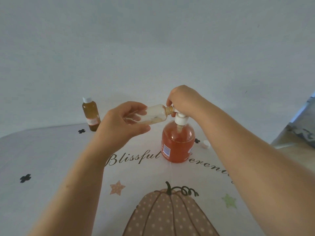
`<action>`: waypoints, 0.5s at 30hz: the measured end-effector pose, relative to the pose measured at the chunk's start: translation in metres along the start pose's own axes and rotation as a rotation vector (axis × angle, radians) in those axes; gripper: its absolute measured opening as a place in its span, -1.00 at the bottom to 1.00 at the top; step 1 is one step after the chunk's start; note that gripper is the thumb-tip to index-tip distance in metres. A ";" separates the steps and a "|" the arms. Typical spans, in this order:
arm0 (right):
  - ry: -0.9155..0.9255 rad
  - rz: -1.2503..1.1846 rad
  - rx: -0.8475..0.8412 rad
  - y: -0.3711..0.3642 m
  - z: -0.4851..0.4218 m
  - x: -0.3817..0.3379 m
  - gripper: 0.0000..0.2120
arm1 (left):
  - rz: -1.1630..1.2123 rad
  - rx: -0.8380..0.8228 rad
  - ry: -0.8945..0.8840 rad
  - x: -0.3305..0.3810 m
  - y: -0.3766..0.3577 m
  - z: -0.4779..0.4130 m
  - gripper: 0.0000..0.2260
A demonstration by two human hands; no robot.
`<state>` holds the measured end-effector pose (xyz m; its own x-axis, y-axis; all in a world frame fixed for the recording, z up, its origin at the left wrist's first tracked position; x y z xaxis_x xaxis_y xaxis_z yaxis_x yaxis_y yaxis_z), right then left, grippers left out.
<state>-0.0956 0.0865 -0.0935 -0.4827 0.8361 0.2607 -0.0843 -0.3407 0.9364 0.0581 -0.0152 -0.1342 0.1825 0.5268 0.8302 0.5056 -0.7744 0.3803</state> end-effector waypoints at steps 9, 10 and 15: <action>0.006 0.015 -0.025 0.001 0.003 0.000 -0.64 | 0.022 0.016 -0.014 0.000 0.001 0.000 -0.60; 0.013 0.025 -0.024 0.002 0.003 -0.001 -0.63 | 0.035 0.025 -0.015 0.000 0.002 0.000 -0.60; -0.006 -0.187 0.032 0.006 0.014 0.006 -0.66 | 0.113 0.059 -0.020 0.000 0.003 0.000 -0.58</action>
<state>-0.0868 0.0956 -0.0826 -0.4559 0.8862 0.0827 -0.1443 -0.1652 0.9756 0.0598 -0.0178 -0.1330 0.2576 0.4442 0.8581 0.5293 -0.8078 0.2593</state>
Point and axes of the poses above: each hand's wrist, its own z-axis away from the middle knuckle, its own y-axis out of the back of the hand, x = y × z, the point moved 4 cm from there along -z, towards the middle knuckle, and after that the axes turned 7 degrees about -y, right-handed, at the moved point
